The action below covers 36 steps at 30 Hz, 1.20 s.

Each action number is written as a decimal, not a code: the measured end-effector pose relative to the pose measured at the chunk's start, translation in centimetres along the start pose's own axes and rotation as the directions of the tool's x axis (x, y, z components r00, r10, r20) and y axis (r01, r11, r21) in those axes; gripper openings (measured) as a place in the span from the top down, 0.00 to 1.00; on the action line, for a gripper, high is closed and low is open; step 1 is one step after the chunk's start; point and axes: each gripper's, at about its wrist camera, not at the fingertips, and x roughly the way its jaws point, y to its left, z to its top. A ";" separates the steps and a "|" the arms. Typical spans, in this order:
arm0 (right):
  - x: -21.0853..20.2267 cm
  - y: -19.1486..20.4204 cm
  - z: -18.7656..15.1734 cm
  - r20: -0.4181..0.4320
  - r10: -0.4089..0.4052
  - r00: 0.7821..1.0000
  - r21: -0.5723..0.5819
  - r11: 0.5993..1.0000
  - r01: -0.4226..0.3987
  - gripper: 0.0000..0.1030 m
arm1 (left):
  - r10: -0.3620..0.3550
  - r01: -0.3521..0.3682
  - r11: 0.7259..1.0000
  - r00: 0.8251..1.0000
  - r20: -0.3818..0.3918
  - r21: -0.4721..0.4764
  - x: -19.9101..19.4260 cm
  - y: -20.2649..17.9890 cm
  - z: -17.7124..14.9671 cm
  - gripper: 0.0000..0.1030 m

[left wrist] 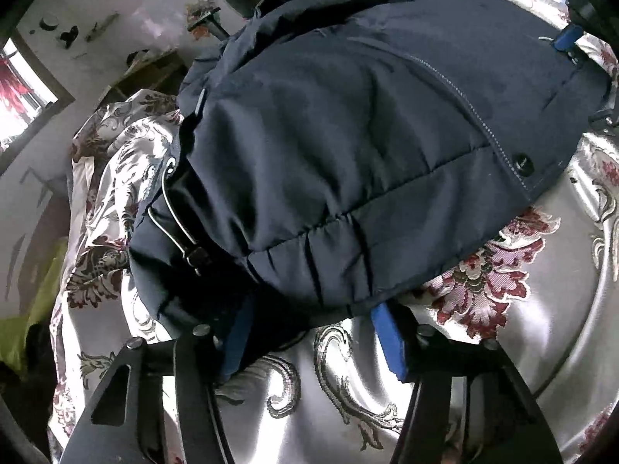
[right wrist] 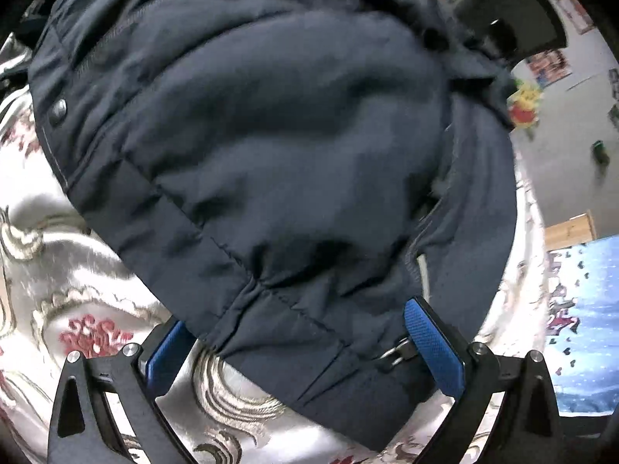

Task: Fold large clothes
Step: 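Grasp the jacket hem with the left gripper while the right gripper grasps it too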

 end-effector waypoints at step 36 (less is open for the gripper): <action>-1.5 -1.6 -0.2 -0.081 0.266 0.961 0.004 0.964 -0.266 0.03 | -0.082 0.087 0.995 0.993 0.086 -0.055 -3.2 1.2 2.1 0.89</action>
